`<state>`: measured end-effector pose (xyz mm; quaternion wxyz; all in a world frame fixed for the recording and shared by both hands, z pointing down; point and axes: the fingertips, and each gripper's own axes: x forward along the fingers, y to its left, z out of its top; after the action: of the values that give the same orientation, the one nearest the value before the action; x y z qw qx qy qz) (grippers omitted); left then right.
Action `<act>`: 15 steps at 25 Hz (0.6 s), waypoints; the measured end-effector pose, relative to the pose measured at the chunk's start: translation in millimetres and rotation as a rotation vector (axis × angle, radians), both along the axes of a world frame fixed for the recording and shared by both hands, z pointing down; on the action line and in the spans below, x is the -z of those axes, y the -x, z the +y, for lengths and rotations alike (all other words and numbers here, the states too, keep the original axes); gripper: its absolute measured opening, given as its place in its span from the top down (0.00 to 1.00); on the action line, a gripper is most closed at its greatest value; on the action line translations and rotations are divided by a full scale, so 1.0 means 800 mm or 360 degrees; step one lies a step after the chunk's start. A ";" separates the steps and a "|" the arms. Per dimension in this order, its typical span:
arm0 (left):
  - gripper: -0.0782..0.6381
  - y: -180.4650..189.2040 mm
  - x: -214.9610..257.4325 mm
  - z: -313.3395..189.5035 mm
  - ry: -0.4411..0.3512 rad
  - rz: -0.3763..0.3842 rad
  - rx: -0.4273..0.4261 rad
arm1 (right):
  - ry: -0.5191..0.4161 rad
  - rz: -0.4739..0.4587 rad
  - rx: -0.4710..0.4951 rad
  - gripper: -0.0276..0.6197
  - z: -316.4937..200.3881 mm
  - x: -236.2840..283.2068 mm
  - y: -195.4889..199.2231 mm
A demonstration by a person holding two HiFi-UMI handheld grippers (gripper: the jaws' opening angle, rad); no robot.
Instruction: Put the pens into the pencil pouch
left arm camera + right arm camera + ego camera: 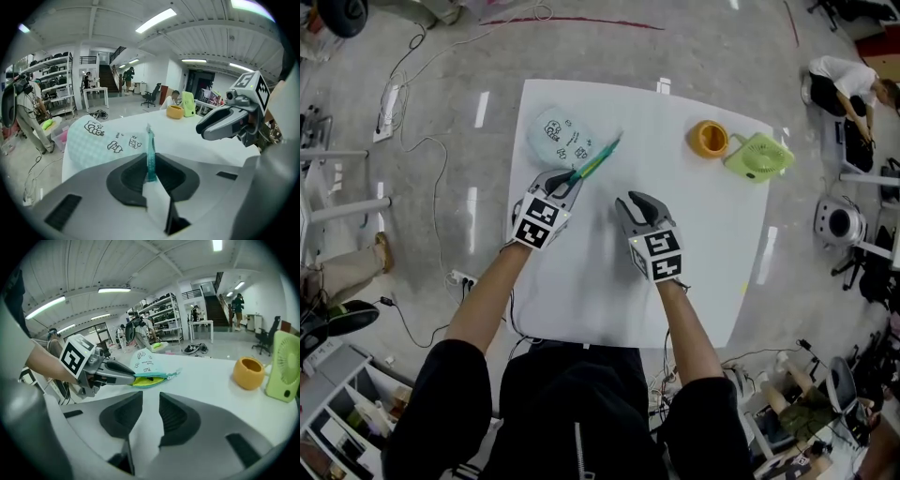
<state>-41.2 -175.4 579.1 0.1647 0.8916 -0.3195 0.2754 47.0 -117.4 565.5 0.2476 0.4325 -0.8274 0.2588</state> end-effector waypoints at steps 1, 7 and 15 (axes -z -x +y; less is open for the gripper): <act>0.81 0.001 -0.005 0.002 -0.0002 -0.0033 -0.0006 | -0.0001 -0.0001 -0.0008 0.77 0.005 0.002 -0.001; 0.73 -0.001 -0.041 0.007 0.0059 -0.0195 -0.0040 | 0.0025 -0.0001 -0.0036 0.79 0.023 -0.001 -0.018; 0.67 0.015 0.032 0.023 -0.0111 -0.0074 0.0083 | -0.0041 -0.0004 -0.0083 0.78 0.040 0.034 -0.035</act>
<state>-52.9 -157.3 553.3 0.1333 0.8814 -0.3559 0.2805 74.9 -85.7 538.4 0.2340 0.4568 -0.8195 0.2550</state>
